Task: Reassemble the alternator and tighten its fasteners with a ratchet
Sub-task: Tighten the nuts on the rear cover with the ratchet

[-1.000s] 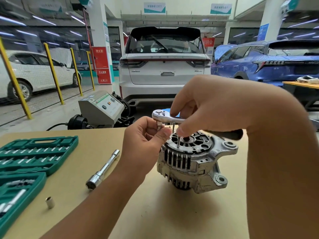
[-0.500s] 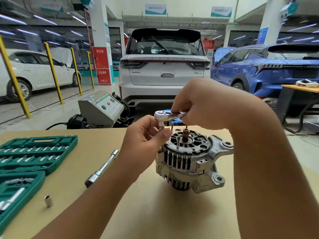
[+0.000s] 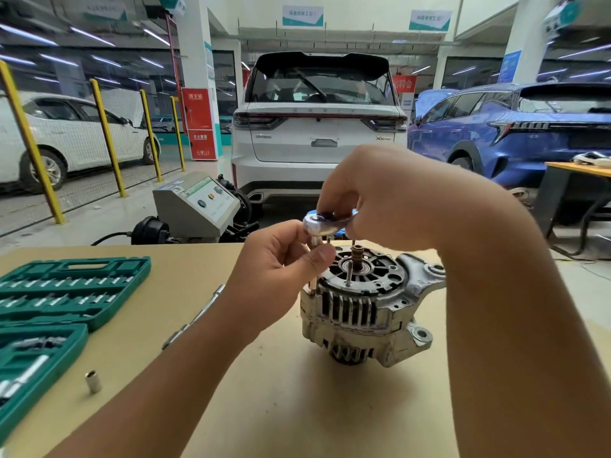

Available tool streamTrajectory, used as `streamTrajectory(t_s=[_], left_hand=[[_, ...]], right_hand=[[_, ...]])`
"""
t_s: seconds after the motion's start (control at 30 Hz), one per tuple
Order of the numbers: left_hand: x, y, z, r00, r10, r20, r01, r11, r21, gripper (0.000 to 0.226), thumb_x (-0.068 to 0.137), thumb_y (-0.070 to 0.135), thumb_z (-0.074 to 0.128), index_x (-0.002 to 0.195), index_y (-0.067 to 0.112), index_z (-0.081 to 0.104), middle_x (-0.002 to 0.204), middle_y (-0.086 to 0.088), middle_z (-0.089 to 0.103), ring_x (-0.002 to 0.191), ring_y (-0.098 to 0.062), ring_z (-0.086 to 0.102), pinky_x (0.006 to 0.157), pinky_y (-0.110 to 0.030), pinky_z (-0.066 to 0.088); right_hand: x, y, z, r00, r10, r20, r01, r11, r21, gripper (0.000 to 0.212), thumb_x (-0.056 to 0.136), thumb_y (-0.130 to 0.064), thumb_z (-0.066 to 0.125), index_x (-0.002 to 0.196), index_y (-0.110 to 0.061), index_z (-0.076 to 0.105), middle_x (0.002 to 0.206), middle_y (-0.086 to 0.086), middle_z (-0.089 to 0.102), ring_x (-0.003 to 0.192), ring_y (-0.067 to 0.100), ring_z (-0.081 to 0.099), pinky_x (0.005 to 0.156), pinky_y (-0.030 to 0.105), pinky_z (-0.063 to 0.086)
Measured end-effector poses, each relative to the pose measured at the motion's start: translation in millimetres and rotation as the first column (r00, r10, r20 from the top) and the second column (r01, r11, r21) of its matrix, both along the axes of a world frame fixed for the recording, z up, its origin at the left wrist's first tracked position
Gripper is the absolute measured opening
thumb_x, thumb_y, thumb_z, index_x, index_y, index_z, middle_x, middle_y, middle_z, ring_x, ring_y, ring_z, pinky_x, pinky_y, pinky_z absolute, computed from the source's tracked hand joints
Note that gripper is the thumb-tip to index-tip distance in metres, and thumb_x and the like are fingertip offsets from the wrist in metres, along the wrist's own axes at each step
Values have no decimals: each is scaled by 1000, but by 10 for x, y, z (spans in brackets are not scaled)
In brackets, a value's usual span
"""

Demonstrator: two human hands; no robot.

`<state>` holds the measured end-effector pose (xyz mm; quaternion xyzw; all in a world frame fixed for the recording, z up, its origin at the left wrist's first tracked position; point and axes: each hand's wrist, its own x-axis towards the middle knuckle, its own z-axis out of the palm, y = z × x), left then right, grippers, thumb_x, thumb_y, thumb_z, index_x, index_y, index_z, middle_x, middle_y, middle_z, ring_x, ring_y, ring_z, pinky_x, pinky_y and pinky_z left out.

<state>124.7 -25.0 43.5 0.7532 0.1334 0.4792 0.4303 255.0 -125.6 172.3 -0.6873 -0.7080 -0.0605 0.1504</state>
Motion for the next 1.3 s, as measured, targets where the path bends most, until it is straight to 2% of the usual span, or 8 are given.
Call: streamTrajectory(t_s=[0.13, 0.27, 0.5, 0.63, 0.8, 0.97, 1.17, 1.3], left_hand=[[-15, 15, 30, 1000, -26, -2, 26, 998, 50, 4, 85, 24, 74, 87, 26, 75, 70, -23, 50, 53, -8, 41, 52, -19, 37], [24, 12, -3, 999, 43, 10, -44, 996, 80, 20, 83, 24, 76, 97, 11, 74, 76, -29, 56, 64, -37, 47, 63, -44, 43], [8, 39, -11, 996, 85, 32, -87, 991, 99, 14, 84, 28, 78, 96, 34, 77, 74, -6, 67, 61, -45, 49, 58, -64, 49], [-18, 68, -10, 991, 131, -6, -129, 986, 108, 12, 80, 33, 79, 89, 30, 74, 69, 11, 63, 56, -32, 40, 54, -47, 44], [38, 21, -33, 991, 128, 34, -130, 990, 54, 27, 77, 29, 79, 95, 9, 73, 64, 6, 56, 61, -11, 44, 58, -28, 43], [6, 3, -18, 996, 86, 15, -87, 995, 51, 24, 82, 30, 82, 96, 12, 74, 65, -12, 60, 58, -12, 47, 51, -23, 44], [-49, 43, -2, 1000, -15, 7, 16, 1000, -13, 17, 88, 5, 75, 90, 22, 76, 72, 4, 69, 60, -4, 57, 50, -16, 45], [-29, 10, 9, 999, -6, 39, 8, 998, -54, 13, 86, 4, 77, 97, 12, 75, 66, -8, 66, 50, 0, 50, 48, -11, 42]], right_hand=[[-12, 8, 8, 999, 40, 23, -40, 999, 11, 36, 83, -7, 72, 101, -38, 77, 81, -16, 67, 72, 4, 60, 54, 21, 46], [78, -8, -3, 994, -23, -106, 22, 1000, -10, 24, 80, -15, 82, 95, -33, 77, 84, -11, 70, 75, 11, 65, 60, 26, 51], [3, -150, 70, 995, 6, -100, -11, 999, -44, 15, 72, -34, 86, 84, -28, 79, 69, -11, 73, 63, 7, 67, 57, 27, 54], [35, -22, 15, 993, -37, -116, 36, 999, -9, 25, 85, -7, 74, 84, -32, 77, 85, -10, 72, 79, 15, 69, 69, 33, 61], [69, -3, -5, 997, -4, -77, 0, 999, -47, 10, 81, -22, 81, 88, -29, 76, 74, -9, 72, 69, 12, 68, 59, 28, 55], [56, -8, -15, 997, 8, -76, -12, 998, -55, 28, 84, -19, 79, 103, -39, 74, 78, -11, 69, 67, 7, 63, 54, 24, 43], [-25, 60, -54, 999, 26, 36, -26, 1000, 1, 30, 88, -12, 72, 107, -35, 78, 93, -9, 73, 88, 16, 67, 81, 35, 59], [19, 34, -31, 997, 29, -72, -32, 999, -39, 27, 78, -22, 84, 102, -33, 76, 72, -10, 71, 66, 9, 69, 56, 26, 52]])
